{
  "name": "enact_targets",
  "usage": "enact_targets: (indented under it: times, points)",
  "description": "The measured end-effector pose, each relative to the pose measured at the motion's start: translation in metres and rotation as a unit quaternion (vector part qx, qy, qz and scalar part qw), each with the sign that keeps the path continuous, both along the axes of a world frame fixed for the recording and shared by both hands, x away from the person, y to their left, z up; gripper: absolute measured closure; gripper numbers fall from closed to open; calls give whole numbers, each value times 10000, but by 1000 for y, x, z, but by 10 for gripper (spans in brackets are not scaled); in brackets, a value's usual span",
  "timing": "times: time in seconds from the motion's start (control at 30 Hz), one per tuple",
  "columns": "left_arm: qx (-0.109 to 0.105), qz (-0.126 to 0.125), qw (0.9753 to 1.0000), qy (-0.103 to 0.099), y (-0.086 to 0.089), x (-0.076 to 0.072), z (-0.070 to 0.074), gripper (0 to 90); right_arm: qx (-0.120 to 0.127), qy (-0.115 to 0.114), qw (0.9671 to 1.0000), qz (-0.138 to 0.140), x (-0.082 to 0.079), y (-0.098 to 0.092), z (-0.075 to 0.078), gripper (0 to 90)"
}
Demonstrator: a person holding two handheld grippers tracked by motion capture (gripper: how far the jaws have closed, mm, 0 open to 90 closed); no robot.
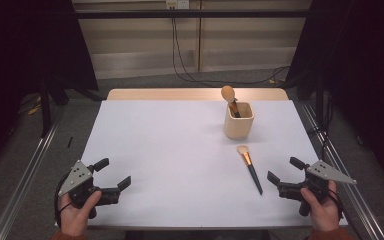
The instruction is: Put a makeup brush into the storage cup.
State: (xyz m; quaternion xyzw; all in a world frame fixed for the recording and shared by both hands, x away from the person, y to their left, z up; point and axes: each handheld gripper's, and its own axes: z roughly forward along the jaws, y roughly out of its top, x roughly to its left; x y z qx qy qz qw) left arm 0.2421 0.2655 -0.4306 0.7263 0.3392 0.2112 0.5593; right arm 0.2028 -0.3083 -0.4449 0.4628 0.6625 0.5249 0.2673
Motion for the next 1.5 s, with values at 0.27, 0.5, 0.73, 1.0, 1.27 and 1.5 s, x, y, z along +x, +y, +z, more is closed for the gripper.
enact_targets:
  times: [0.27, 0.5, 0.73, 1.0, 1.27, 1.5]
  points:
    - [54, -40, 10000, -11, 0, 1, 0, 28, 56, 17, 10000, -8, 2, 0, -2, 7]
    - [48, -44, 10000, -6, 0, 3, -1, 28, 25, 42, 9999, 121, 6, 3, 0, 7]
    - [45, -37, 10000, 3, 1, 3, -1, 28, 65, 85, 9998, 175, 15, 6, 1, 4]
    - [68, -54, 10000, -1, -1, 3, -1, 26, 119, 159, 9996, 221, 31, 11, 4, 2]
    - [109, -123, 9999, 4, -1, 3, -1, 26, -38, 228, 9989, 397, 47, 15, 10, 20]
    - [136, -176, 9998, -10, -2, 2, -1, 26, -242, 357, 9978, 501, 65, 19, 12, 23]
